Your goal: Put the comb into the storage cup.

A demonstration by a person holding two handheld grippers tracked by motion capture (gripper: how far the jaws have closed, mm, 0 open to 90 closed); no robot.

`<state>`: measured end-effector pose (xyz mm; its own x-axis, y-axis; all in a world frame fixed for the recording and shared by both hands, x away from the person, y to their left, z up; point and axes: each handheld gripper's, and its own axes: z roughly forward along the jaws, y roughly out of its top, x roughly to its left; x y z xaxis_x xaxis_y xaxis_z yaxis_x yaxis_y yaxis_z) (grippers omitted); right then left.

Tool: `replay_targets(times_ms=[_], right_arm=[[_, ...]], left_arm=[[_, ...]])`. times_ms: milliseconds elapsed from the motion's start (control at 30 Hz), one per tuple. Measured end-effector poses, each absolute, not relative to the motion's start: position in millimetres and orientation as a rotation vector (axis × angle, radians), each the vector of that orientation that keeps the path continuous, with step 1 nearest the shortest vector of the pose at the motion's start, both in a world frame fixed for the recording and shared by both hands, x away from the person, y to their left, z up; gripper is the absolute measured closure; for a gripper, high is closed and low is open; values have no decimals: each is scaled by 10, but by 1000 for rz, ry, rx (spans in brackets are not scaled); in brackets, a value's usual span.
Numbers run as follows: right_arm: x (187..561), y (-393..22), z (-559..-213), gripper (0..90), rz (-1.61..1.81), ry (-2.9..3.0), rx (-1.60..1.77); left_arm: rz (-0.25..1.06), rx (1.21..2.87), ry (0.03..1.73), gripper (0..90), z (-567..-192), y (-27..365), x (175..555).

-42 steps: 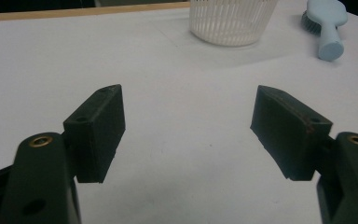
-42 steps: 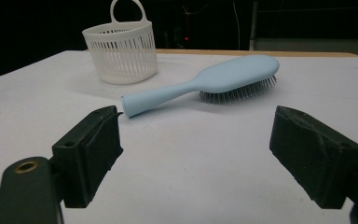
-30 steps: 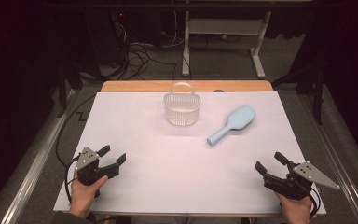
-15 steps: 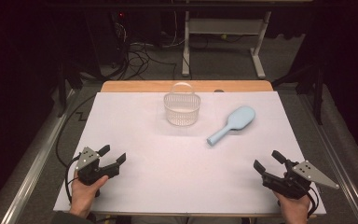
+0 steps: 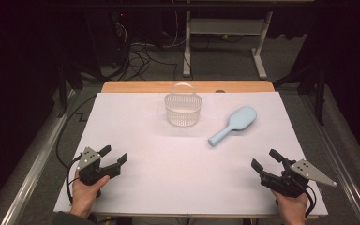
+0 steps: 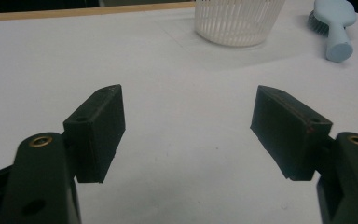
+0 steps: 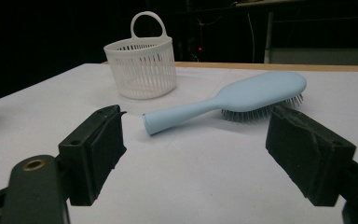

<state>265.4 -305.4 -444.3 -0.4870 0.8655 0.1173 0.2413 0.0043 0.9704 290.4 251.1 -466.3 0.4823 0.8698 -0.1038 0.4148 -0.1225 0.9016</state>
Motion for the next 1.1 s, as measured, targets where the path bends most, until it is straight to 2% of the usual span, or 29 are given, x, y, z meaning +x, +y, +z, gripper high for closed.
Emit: replay_targets(times_ms=[1100], right_arm=[[2881, -2620, -4311, 222, 1554, 1804, 1069]], left_arm=[[577, 1719, 1085, 267, -4641, 2524, 2850]])
